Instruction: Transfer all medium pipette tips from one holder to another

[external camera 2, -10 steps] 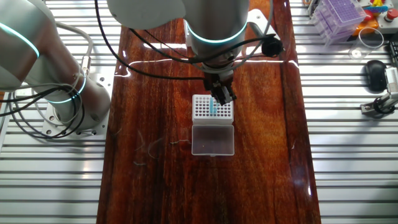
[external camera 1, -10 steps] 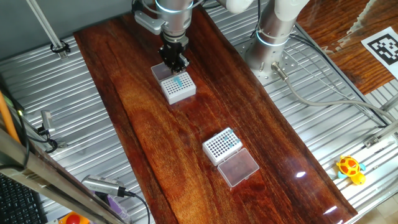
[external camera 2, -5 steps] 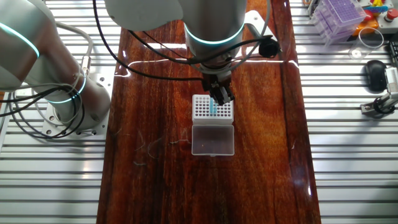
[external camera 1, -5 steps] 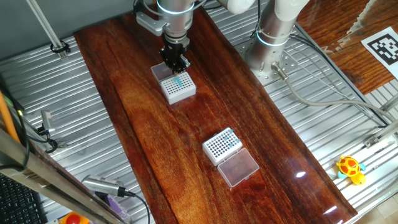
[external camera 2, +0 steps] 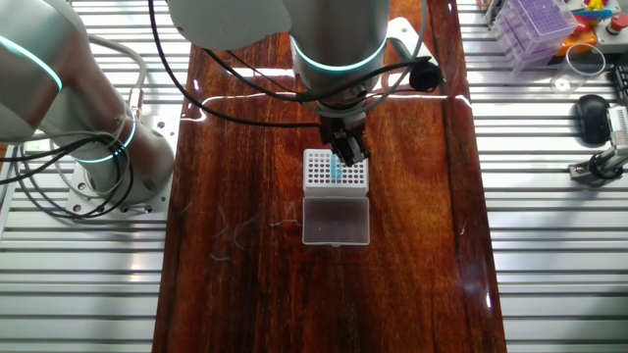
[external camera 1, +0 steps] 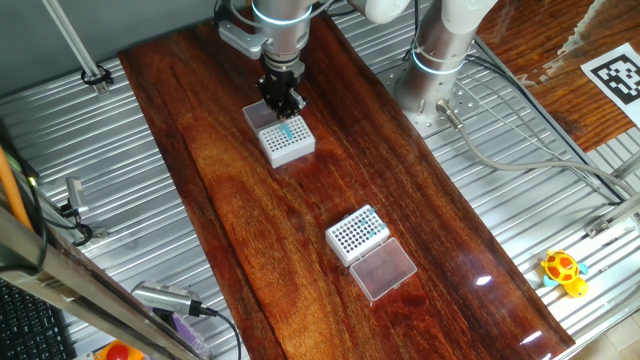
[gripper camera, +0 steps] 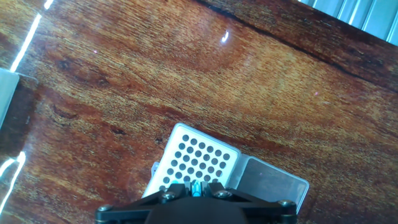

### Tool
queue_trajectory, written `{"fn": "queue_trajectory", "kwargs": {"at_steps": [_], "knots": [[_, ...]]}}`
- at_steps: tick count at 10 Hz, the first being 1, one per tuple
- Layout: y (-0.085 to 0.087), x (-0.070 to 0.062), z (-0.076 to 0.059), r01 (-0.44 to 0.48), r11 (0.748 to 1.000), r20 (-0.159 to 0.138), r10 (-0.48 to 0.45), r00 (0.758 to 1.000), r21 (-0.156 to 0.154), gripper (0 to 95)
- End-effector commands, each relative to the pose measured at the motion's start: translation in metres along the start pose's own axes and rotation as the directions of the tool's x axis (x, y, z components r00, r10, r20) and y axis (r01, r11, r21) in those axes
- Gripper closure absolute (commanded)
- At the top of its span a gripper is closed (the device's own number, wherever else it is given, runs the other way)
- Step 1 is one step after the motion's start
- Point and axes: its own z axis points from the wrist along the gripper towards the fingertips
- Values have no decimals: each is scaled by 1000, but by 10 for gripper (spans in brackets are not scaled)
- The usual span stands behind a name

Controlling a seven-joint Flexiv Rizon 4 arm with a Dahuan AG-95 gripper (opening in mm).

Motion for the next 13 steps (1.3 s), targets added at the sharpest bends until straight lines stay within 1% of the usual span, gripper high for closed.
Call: {"fn": "queue_trajectory", "kwargs": {"at_steps": [1,6,13], "knots": [[0,-1,1,0,1000,3,0,1000,1,950],[0,-1,1,3,1000,5,-3,1000,-1,950],[0,0,10,4,1000,5,-4,1000,3,950]]}}
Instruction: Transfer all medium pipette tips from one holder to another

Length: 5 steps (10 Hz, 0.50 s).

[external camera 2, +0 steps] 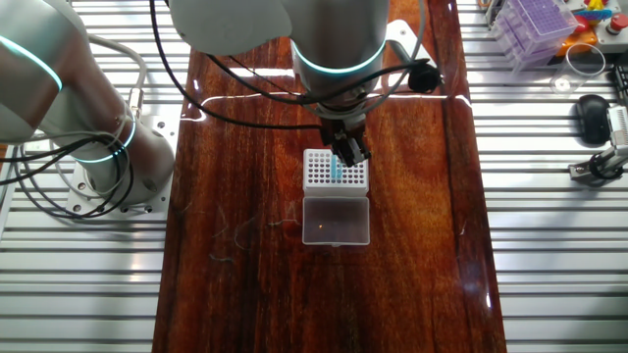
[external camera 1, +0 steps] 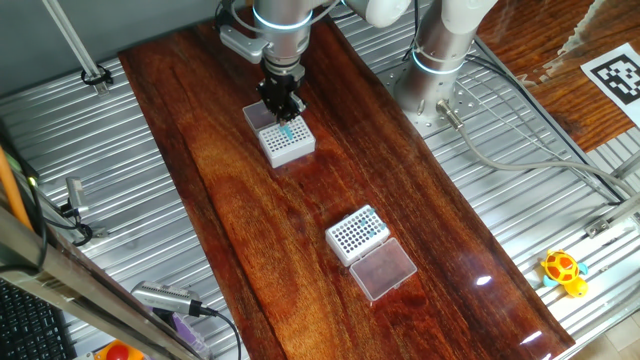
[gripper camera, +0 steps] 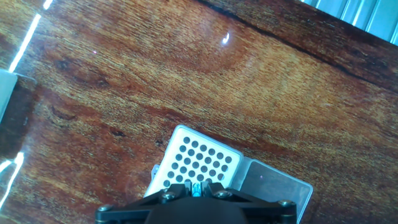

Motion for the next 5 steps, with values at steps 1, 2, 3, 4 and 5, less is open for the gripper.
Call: {"fn": "queue_trajectory", "kwargs": {"at_steps": [1,2,3,4,5], "knots": [[0,1,2,1,1000,2,-1,1000,0,950],[1,2,3,1,1000,2,-1,1000,1,950],[1,3,5,2,1000,4,-2,1000,1,950],[1,3,7,3,1000,5,-3,1000,2,950],[1,4,9,3,1000,4,-3,1000,3,950]]}}
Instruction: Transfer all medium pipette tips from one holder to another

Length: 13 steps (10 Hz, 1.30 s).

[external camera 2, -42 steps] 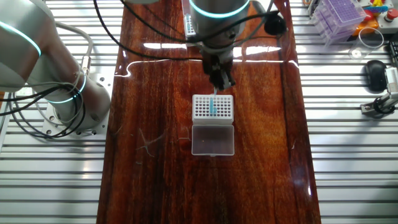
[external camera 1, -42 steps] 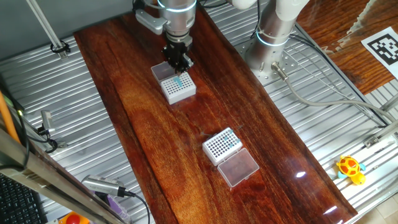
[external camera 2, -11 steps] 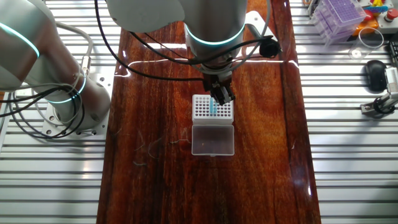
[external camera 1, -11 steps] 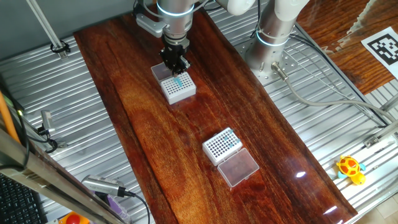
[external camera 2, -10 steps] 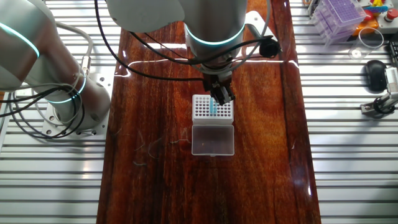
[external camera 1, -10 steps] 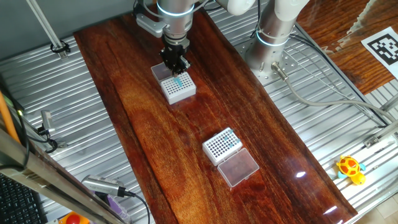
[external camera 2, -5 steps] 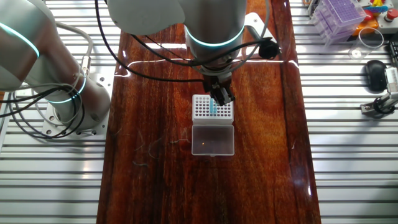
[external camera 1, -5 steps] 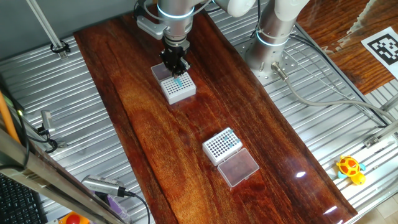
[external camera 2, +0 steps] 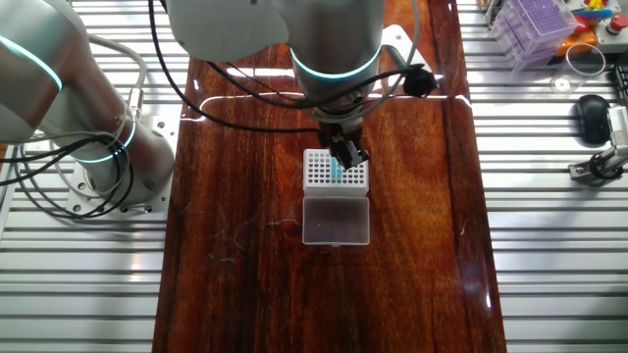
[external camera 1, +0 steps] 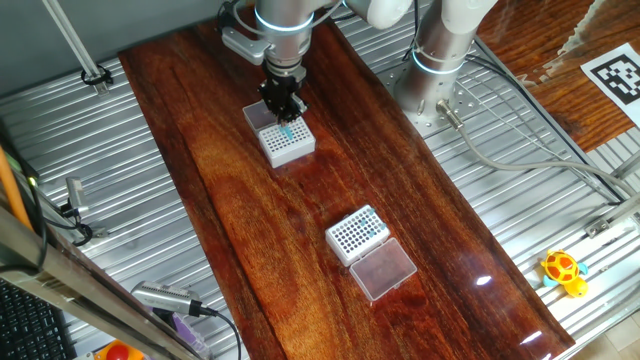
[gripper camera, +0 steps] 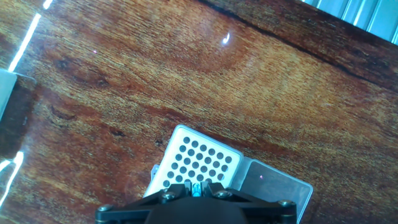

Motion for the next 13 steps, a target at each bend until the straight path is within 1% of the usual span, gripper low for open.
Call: {"fn": "queue_trajectory", "kwargs": {"at_steps": [1,2,3,10,11,12,13], "knots": [[-1,0,3,2,1000,-2,-2,1000,2,950],[-1,0,3,9,1000,-3,-9,1000,3,950],[-1,0,3,11,1000,-3,-11,1000,3,760],[0,-1,6,9,1000,-2,-9,1000,1,760],[5,-4,6,-3,1000,0,3,1000,-5,760],[22,-13,3,-25,1000,-5,25,1000,-5,760],[33,-20,1,-39,999,-10,39,999,-3,760]]}}
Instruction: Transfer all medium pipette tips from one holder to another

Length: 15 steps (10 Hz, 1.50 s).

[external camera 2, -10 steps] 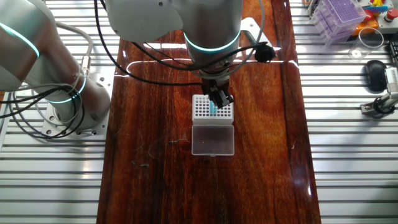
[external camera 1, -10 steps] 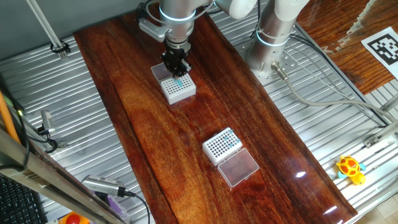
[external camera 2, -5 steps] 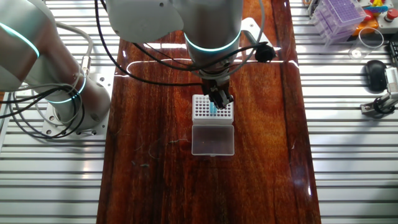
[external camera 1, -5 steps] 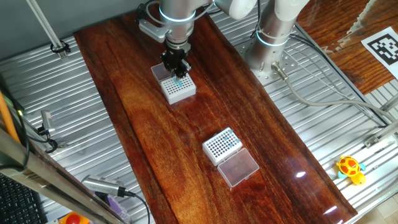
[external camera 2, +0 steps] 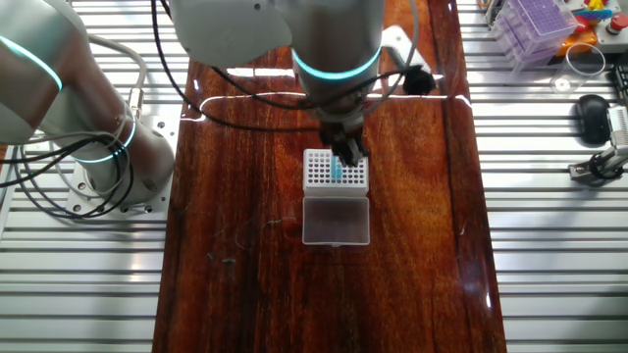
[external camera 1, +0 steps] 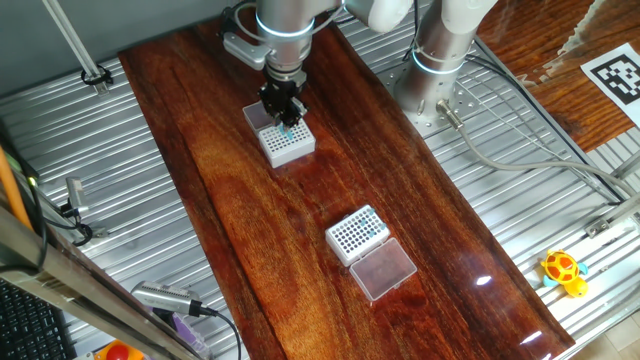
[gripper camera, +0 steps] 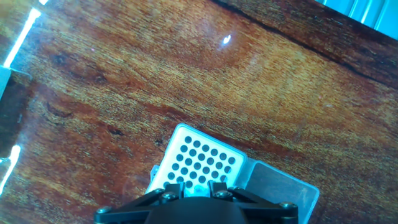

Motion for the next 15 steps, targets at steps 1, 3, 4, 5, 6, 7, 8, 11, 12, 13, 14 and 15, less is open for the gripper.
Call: {"fn": "queue_trajectory", "kwargs": {"at_steps": [1,3,4,5,6,7,8,11,12,13,14,15], "knots": [[36,-19,-7,-47,999,-12,47,999,3,760],[78,-38,-8,-108,994,-24,108,994,2,760],[100,-47,-9,-134,991,-29,134,991,3,760],[116,-52,-10,-152,988,-29,152,988,3,760],[128,-56,-11,-166,986,-29,166,986,2,760],[144,-60,-10,-185,983,-31,185,982,4,760],[151,-62,-9,-193,981,-30,193,981,4,760],[157,-63,-7,-181,984,-29,181,983,0,760],[156,-63,-7,-178,984,-31,178,984,5,760],[156,-63,-7,-164,986,-45,164,985,16,760],[156,-63,-7,-93,996,-65,93,994,3,760],[156,-63,-7,-32,999,-78,31,996,-10,760]]}}
